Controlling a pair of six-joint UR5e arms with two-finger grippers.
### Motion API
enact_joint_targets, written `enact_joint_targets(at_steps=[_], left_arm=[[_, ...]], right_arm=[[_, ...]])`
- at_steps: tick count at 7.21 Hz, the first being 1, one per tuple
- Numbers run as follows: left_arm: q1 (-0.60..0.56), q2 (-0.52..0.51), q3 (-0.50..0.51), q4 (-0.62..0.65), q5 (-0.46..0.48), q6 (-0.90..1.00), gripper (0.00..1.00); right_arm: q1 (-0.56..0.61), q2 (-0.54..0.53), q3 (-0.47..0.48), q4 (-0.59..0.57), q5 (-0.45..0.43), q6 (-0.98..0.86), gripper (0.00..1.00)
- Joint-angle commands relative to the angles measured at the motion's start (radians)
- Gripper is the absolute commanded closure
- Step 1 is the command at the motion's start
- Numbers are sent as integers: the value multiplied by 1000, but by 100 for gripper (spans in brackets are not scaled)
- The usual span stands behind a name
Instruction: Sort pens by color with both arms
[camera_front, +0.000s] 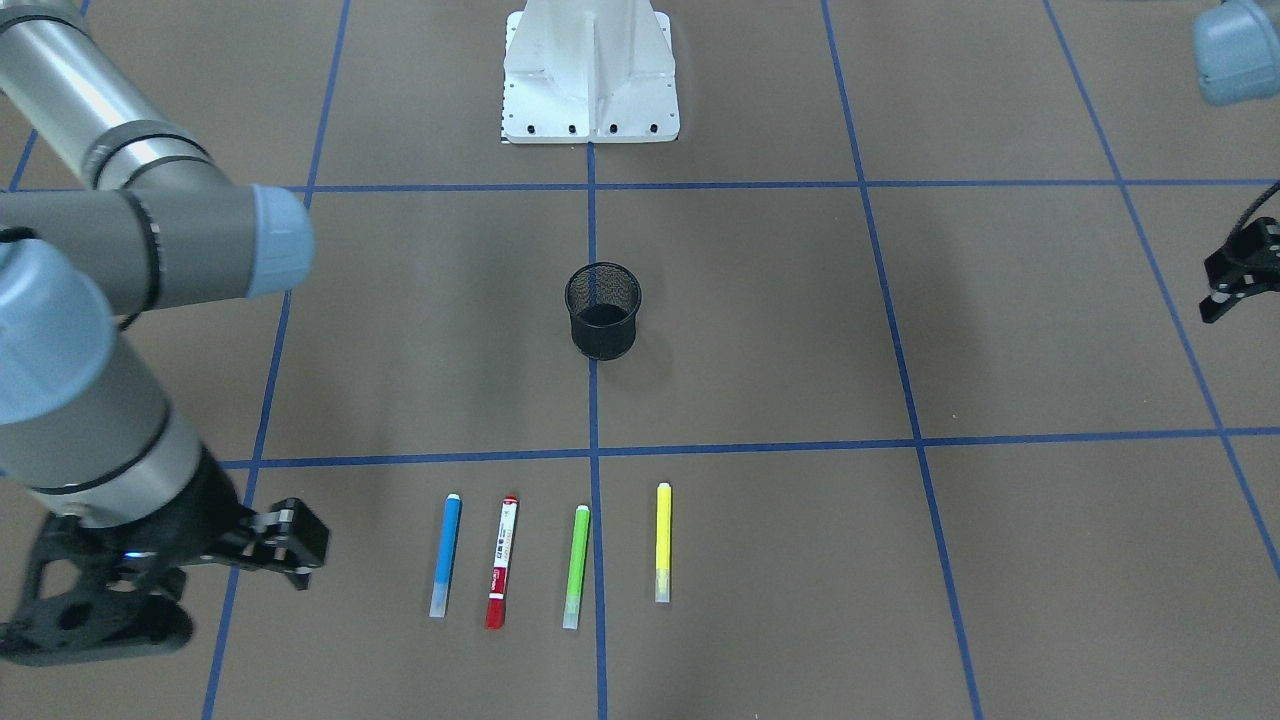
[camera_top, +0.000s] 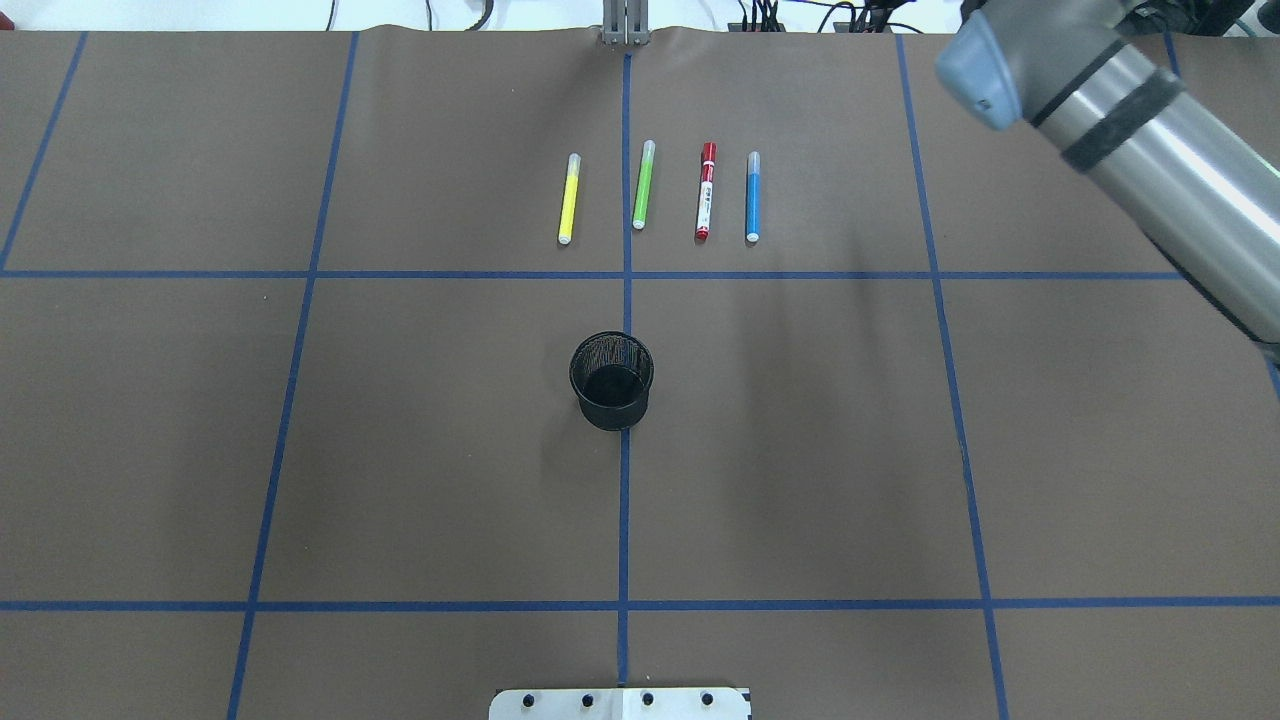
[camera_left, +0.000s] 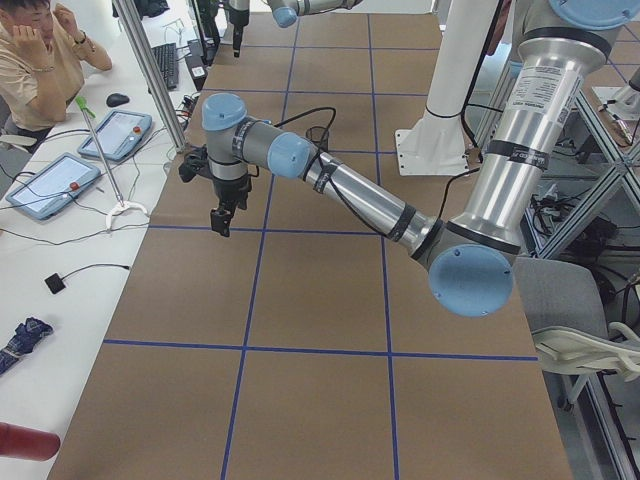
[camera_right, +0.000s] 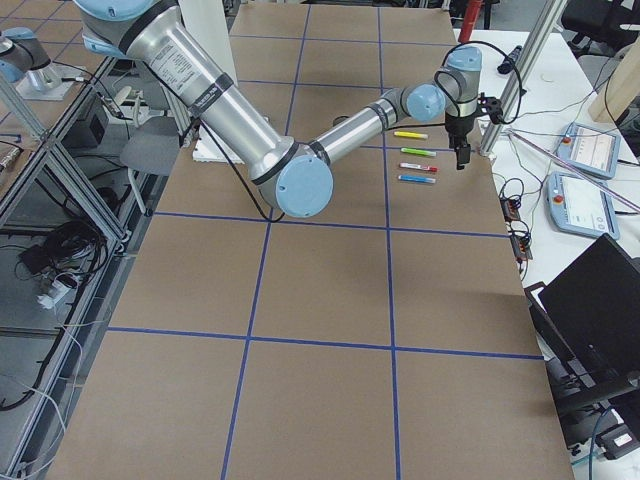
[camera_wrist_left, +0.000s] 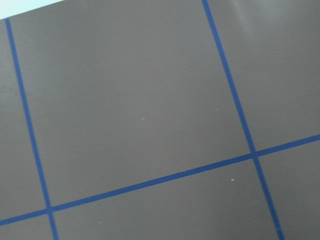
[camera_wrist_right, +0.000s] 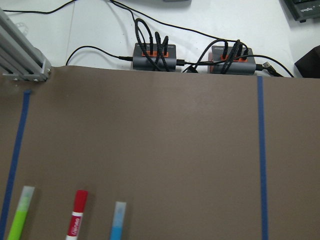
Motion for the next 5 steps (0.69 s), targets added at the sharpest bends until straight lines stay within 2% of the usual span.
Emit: enact_joint_targets(at_steps=[1, 2, 3, 5], left_arm=[[-106, 43, 97, -7, -66, 140, 0], [-133, 77, 103, -10, -88, 150, 0], [-144, 135, 105, -80, -87, 179, 0], [-146, 233, 103, -116, -81, 182, 0]], right_arm=[[146, -159, 126, -76, 91, -249, 0], [210, -225, 167, -117, 110, -393, 0], [272, -295, 188, -142, 142, -519, 0], [355, -406, 188, -144, 186, -650, 0]])
